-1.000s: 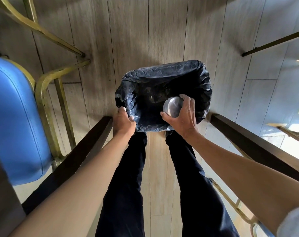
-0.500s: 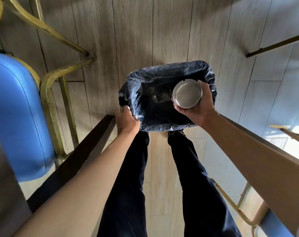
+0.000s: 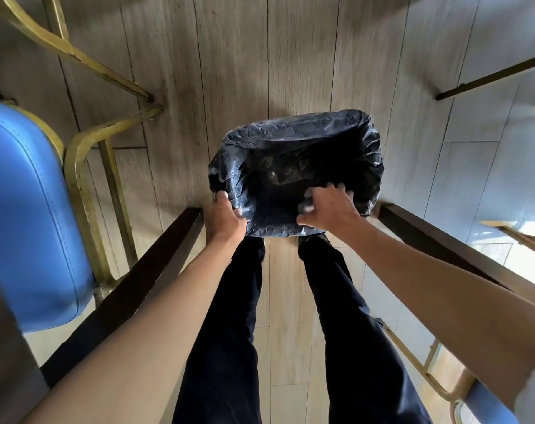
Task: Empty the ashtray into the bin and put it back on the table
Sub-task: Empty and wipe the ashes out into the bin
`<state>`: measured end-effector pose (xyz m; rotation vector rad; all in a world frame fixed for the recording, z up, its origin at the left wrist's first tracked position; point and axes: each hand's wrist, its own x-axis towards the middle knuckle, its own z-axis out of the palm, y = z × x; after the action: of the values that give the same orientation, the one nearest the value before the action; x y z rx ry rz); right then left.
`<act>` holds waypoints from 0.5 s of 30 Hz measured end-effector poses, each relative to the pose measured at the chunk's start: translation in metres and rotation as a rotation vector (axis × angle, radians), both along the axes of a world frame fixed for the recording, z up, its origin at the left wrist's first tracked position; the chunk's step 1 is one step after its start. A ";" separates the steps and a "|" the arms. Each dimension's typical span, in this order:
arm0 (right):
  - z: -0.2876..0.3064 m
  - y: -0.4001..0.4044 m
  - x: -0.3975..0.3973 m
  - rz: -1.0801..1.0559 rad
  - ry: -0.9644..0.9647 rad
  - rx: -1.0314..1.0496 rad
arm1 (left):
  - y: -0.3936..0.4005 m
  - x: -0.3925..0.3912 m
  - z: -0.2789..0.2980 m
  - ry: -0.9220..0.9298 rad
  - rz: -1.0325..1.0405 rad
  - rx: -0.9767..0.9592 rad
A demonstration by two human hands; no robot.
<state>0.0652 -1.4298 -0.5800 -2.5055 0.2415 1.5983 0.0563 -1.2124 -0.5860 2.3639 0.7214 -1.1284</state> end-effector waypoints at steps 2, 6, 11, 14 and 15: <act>-0.002 0.000 -0.004 -0.059 -0.039 0.002 | -0.001 0.000 0.001 -0.005 0.002 -0.004; -0.004 -0.004 -0.004 -0.102 0.029 0.036 | -0.002 0.001 0.002 0.003 -0.018 0.012; -0.006 -0.010 0.003 -0.207 0.075 0.088 | -0.003 0.003 0.004 0.007 -0.021 0.010; -0.004 -0.013 0.013 -0.468 -0.012 0.153 | -0.003 0.004 0.005 0.013 -0.017 0.006; -0.001 -0.014 0.018 -0.621 -0.018 0.185 | -0.003 0.004 0.005 0.015 -0.014 0.003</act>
<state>0.0830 -1.4439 -0.5812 -2.0195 0.7446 1.2701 0.0602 -1.2152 -0.5805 2.3694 0.7134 -1.1521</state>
